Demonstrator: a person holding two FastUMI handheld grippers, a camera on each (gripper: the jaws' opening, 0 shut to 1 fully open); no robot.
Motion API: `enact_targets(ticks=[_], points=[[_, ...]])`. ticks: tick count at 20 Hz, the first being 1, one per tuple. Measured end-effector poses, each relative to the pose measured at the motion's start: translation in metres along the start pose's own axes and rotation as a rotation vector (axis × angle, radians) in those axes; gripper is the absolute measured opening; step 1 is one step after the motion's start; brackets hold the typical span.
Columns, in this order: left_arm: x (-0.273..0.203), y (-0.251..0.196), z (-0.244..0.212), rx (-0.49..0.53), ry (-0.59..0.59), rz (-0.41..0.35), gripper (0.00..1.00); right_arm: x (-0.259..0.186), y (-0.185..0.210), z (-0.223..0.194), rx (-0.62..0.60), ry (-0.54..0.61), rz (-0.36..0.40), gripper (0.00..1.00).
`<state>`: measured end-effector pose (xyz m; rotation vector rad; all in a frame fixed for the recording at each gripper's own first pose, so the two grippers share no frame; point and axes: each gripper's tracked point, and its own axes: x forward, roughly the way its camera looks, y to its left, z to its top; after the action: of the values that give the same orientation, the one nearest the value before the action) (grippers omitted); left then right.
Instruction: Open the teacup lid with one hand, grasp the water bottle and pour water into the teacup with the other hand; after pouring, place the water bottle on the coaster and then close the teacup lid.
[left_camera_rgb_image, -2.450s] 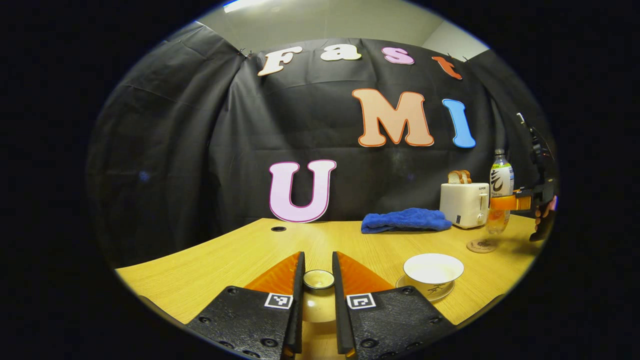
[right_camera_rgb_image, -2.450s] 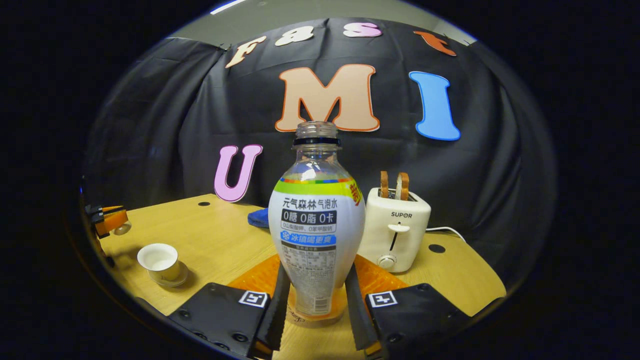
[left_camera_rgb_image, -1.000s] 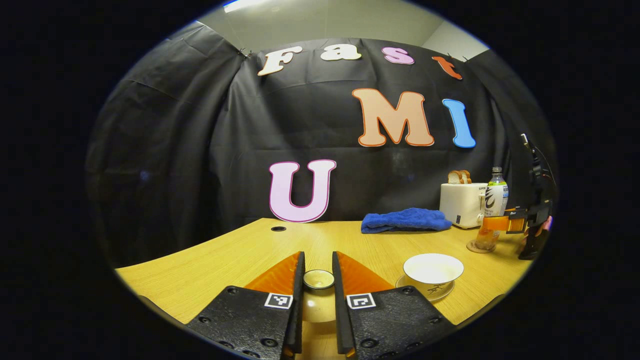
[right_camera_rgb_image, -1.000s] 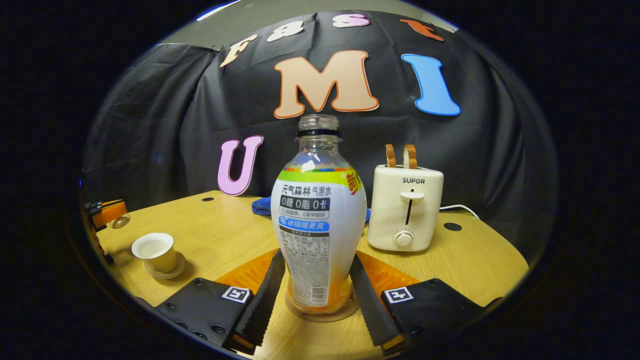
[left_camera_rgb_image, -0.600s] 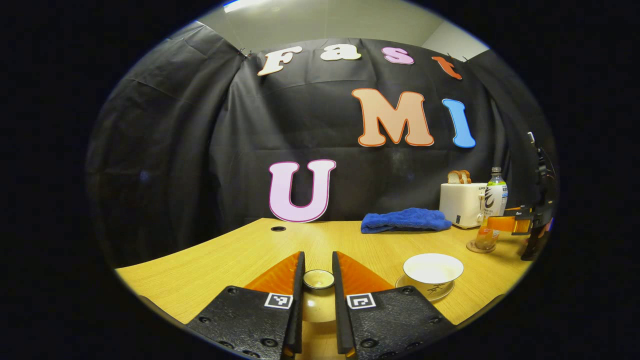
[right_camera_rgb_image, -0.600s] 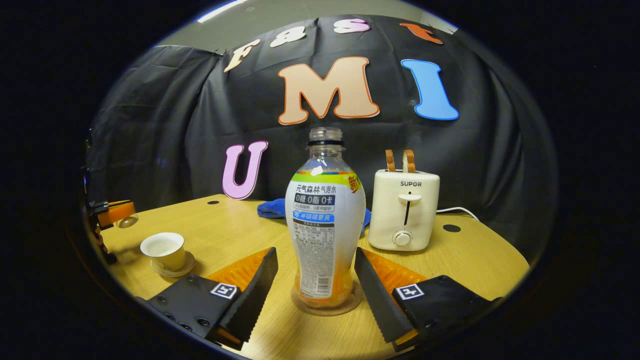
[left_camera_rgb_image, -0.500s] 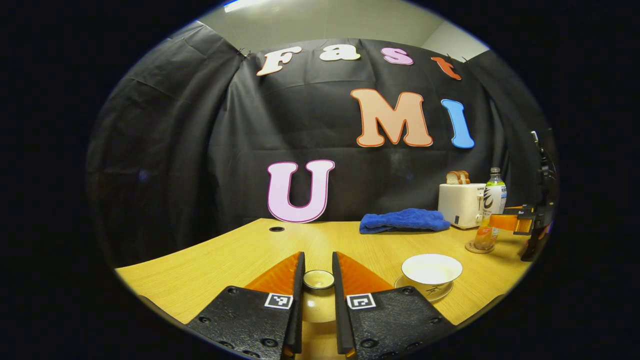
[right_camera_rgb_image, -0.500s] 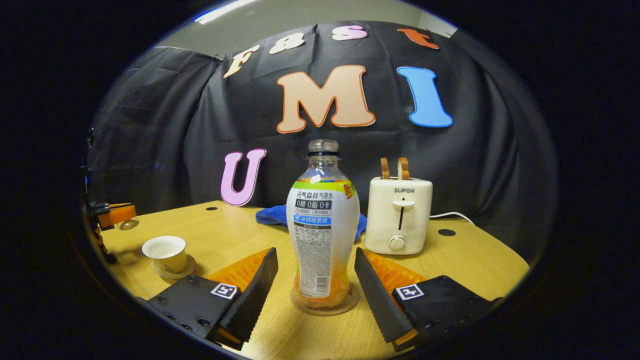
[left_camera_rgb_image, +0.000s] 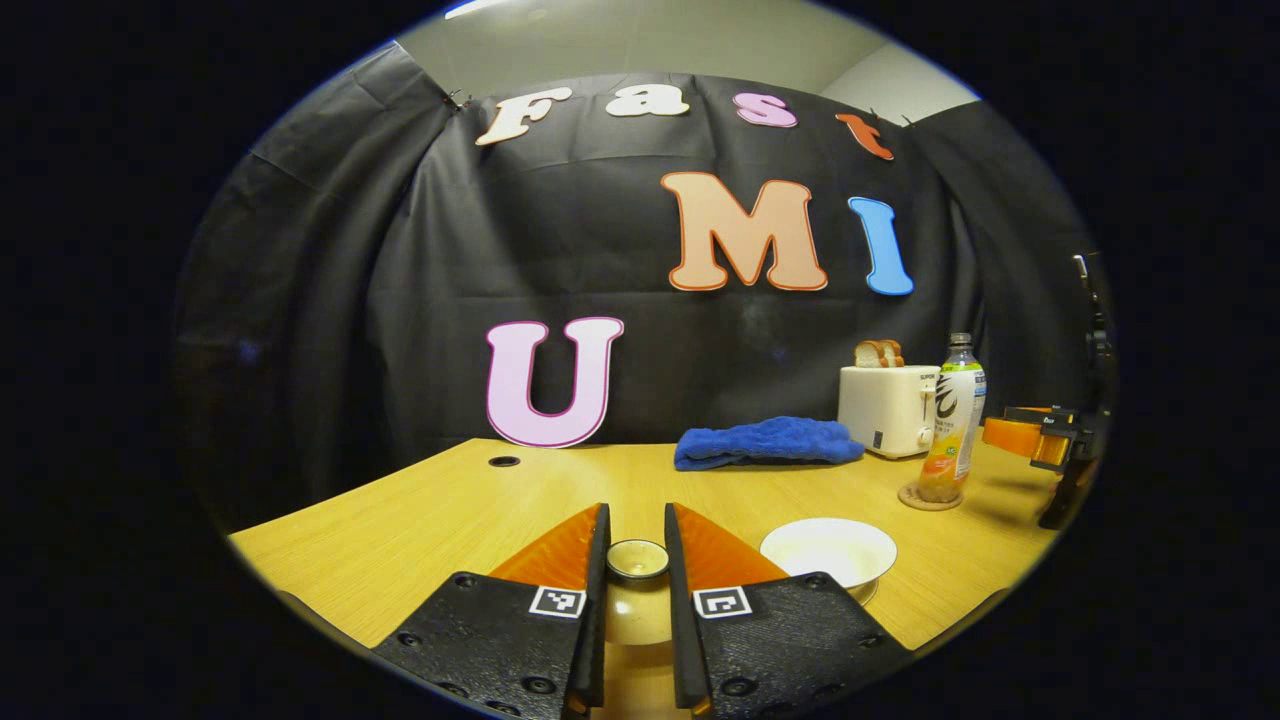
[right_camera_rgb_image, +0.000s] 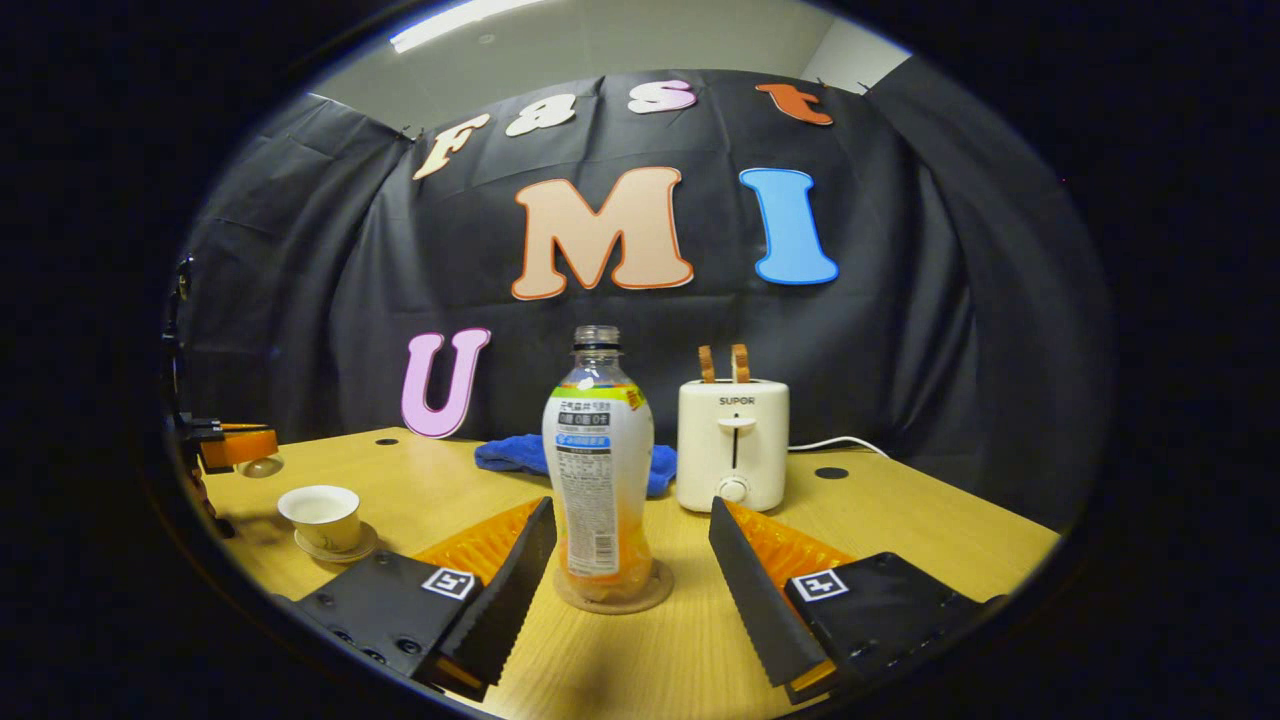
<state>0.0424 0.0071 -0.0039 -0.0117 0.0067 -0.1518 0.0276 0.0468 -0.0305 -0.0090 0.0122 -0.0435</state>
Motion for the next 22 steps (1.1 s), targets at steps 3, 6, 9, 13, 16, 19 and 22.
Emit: enact_targets(ticks=[3,6,9,13,16,19,22], points=[[0.007,-0.019,0.0,-0.002,-0.001,-0.071,0.24,-0.01,-0.017,0.002,0.0,-0.005,-0.084,1.0],[0.012,-0.037,0.001,-0.003,-0.003,-0.13,0.25,-0.022,-0.023,0.002,-0.002,-0.006,-0.113,0.94],[0.017,-0.055,0.0,-0.004,-0.001,-0.183,0.25,-0.033,-0.029,0.003,-0.002,-0.008,-0.141,0.98],[0.023,-0.08,0.0,-0.002,0.004,-0.24,0.24,-0.04,-0.029,0.004,-0.002,-0.009,-0.145,0.94],[0.022,-0.093,0.0,0.0,0.004,-0.285,0.24,-0.04,-0.03,0.003,0.0,-0.009,-0.144,0.94],[0.024,-0.101,-0.004,0.015,0.023,-0.322,0.24,-0.04,-0.029,0.004,0.0,-0.009,-0.144,0.94],[0.023,-0.112,-0.01,0.044,0.06,-0.367,0.24,-0.04,-0.029,0.003,0.0,-0.009,-0.143,0.94]])
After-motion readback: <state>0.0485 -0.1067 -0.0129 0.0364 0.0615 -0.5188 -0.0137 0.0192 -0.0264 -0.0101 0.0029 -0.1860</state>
